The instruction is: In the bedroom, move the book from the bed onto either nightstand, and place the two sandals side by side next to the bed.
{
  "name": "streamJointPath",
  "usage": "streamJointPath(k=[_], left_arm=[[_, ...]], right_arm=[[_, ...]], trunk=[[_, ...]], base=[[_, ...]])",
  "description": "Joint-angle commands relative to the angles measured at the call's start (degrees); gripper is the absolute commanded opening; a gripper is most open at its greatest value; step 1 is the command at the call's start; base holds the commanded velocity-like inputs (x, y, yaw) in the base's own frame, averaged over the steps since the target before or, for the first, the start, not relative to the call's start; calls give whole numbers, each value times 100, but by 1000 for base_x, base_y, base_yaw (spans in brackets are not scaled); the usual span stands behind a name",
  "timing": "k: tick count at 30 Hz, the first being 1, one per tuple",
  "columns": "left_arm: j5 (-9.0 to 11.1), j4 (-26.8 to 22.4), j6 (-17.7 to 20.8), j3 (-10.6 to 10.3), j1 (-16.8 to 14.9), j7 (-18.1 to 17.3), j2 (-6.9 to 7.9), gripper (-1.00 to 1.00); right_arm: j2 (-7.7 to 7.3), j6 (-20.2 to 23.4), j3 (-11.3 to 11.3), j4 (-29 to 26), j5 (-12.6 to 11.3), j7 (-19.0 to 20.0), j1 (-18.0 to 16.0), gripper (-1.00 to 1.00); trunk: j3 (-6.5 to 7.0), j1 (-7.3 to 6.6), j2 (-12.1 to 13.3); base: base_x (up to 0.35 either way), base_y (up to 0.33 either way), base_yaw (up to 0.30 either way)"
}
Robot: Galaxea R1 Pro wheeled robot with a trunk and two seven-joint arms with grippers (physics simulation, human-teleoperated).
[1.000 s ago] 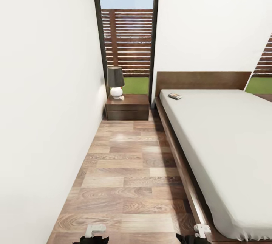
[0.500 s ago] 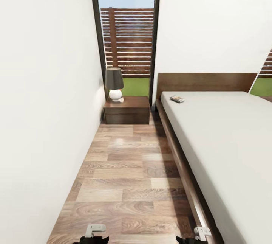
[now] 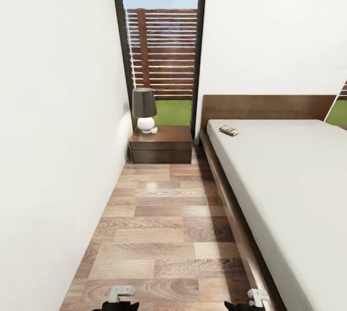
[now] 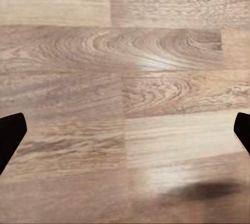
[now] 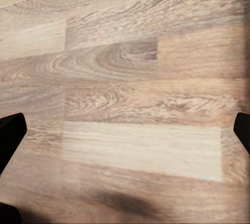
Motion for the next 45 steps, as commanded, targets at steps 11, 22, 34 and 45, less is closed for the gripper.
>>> streamJointPath(k=[11,22,34,45], left_arm=[[36,6,-15,-8,-4,-17,0,100],[43,2,-15,-8,-6,-19,0,100],[45,2,-15,-8,-8,-19,0,100],[45,2,-15,-8,-5,-19,0,100]], right_arm=[[-2,-6,-5,9,-37,25,-4,100],[-2,-6,-4,9,-37,25,-4,100],[-2,-6,-3,9,-37,25,-4,100],[-2,-6,-3,9,-37,25,-4,100]], trunk=[[-5,3,-2],[-5,3,-2],[-5,3,-2],[-5,3,-2]], base=[[323,0,0],[322,70,0],[318,100,0],[318,83,0]])
